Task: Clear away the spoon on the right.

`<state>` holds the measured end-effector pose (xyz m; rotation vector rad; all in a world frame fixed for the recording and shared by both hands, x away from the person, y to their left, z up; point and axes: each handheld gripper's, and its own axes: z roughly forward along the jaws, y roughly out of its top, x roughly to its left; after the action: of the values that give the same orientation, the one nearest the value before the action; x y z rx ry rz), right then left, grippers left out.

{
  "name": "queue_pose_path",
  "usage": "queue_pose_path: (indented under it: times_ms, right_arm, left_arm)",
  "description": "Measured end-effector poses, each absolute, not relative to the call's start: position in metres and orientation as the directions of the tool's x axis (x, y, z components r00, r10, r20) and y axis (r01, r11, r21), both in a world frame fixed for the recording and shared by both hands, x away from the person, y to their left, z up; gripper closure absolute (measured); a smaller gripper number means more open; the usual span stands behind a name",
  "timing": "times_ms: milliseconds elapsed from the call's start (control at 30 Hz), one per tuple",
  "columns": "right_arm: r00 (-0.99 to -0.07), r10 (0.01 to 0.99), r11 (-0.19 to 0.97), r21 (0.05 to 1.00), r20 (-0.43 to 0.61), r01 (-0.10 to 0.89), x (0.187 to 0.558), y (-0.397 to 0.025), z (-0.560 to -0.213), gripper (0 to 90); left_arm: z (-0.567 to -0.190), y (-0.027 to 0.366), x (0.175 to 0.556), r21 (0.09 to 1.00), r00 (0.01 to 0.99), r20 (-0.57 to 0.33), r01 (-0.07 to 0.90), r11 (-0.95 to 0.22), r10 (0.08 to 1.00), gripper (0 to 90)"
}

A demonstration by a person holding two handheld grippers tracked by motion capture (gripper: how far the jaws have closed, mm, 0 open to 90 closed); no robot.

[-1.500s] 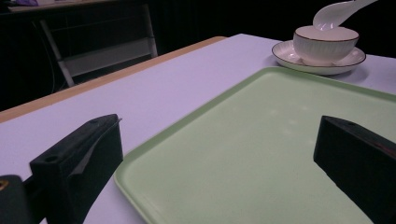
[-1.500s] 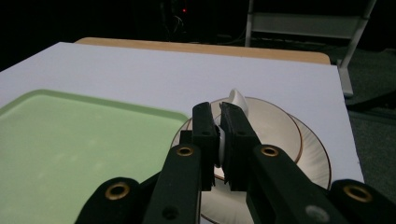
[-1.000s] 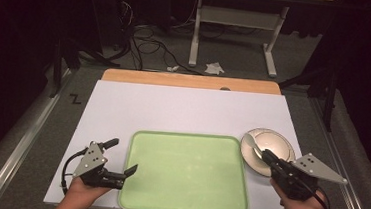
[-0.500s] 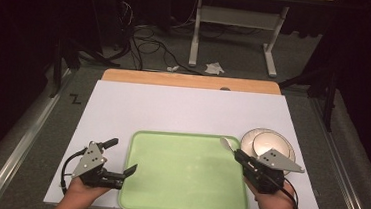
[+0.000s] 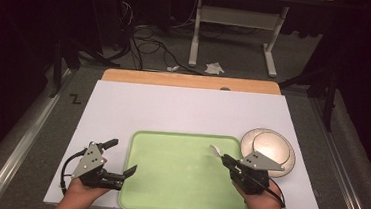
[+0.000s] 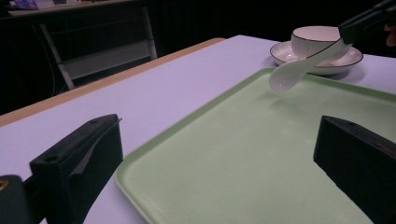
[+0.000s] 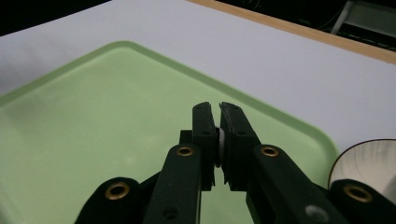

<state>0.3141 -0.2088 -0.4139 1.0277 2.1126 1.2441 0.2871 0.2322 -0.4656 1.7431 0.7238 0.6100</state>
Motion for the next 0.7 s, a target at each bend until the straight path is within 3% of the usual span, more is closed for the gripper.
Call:
queue_pose_path:
  times_ms: [633, 700]
  right_arm:
    - [-0.658, 0.753, 0.368, 0.840, -0.018, 0.399, 0.319, -0.187, -0.440, 85.9]
    - [-0.659, 0.752, 0.363, 0.837, -0.003, 0.410, 0.320, -0.189, -0.444, 74.8]
  left_arm:
    - [-0.465, 0.233, 0.285, 0.962, 0.682, 0.047, 0.167, -0.218, 0.730, 1.9]
    - [-0.465, 0.233, 0.285, 0.961, 0.683, 0.048, 0.167, -0.219, 0.729, 1.9]
